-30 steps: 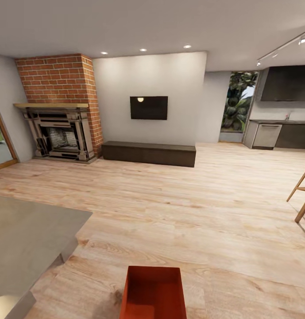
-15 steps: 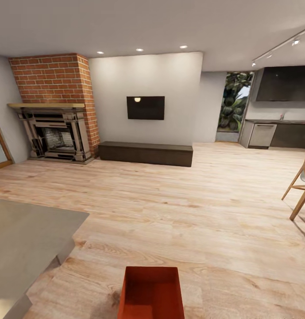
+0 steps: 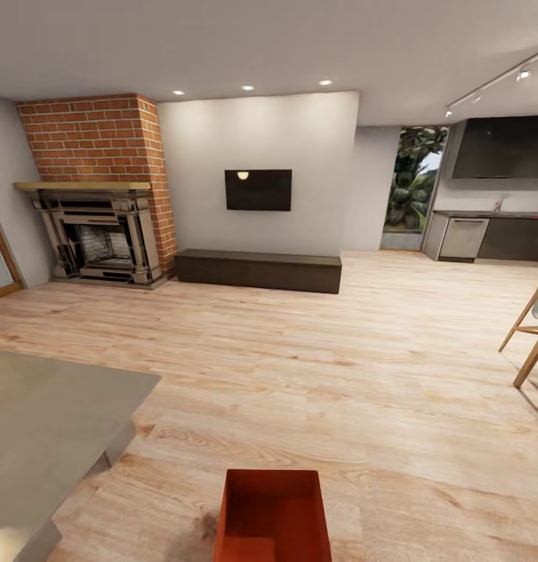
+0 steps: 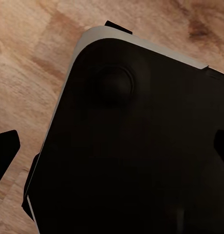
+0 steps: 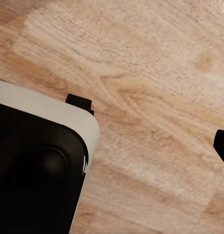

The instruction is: Move the two storage containers from the living room to the garage. In the garage, place one container on the floor and stack the other container on top of it (either order is fine).

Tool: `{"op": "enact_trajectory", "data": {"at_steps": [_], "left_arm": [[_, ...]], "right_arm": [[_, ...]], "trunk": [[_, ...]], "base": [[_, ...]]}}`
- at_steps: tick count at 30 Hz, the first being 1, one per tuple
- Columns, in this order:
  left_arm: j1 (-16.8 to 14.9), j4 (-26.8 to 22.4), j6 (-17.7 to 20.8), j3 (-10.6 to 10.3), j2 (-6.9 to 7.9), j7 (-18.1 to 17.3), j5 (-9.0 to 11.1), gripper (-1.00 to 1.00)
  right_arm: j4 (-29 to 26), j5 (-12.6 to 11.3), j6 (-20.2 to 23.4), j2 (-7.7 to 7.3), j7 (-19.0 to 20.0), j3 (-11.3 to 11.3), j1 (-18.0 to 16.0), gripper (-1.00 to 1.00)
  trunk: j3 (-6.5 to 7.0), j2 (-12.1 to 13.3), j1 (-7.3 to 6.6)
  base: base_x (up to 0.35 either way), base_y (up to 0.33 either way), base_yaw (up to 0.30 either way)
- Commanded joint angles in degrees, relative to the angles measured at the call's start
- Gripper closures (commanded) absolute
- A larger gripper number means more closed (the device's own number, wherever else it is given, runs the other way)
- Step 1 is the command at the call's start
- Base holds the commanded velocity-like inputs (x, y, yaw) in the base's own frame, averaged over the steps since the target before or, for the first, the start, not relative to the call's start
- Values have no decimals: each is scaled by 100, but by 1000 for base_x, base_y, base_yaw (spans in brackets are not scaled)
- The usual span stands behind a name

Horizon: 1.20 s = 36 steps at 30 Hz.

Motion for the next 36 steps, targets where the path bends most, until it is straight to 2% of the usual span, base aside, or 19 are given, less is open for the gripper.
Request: {"op": "enact_trajectory", "data": {"at_steps": [1,10,19,36], "left_arm": [[-2,-1,-12,14,-1,2,10,-100],[-2,-1,-12,14,-1,0,10,-100],[-1,-1,-12,5,-1,0,10,-100],[-1,-1,-9,0,22,0,7,-100]], "right_arm": [[18,-26,-27,8,-23,29,-7,-100],[18,-65,-26,13,-28,8,-7,-100],[18,-72,-26,24,-32,4,-7,-100],[18,19,-34,2,5,48,-7,-100]], "trunk": [[-5,-3,0],[-5,-3,0],[-5,-3,0],[-5,-3,0]], "base": [[0,4,0],[0,1,-5],[0,0,-157],[0,0,-4]]}}
